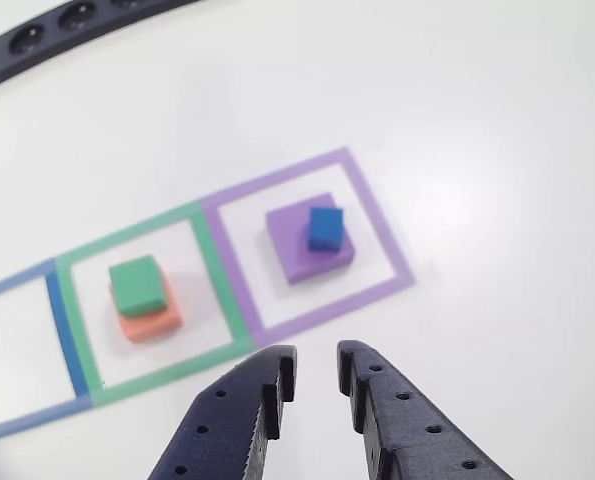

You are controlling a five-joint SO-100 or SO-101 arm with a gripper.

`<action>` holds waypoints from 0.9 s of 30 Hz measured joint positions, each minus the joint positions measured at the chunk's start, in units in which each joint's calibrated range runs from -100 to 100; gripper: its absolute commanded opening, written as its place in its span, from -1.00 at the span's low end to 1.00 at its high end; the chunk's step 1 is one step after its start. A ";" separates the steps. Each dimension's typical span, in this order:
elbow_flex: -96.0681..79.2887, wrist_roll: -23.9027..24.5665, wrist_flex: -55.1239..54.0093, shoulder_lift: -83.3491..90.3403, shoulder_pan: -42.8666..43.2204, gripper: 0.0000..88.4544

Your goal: Tower of hanoi

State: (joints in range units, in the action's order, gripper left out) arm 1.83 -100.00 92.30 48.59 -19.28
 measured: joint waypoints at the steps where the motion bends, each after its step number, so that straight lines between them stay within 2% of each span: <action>1: -0.09 0.00 0.00 0.00 -0.33 -0.75; 4: -4.09 0.00 -1.93 0.93 -1.47 -0.59; 10: -23.32 0.00 -15.41 5.57 -4.75 -0.46; 16: -46.65 0.00 -37.08 7.94 -7.20 -0.32; 20: -62.58 0.00 -55.94 7.60 -8.43 -0.28; 27: -74.50 0.00 -81.14 -1.01 -8.43 -0.26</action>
State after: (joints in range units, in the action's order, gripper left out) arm -72.67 -100.00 11.16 47.57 -27.71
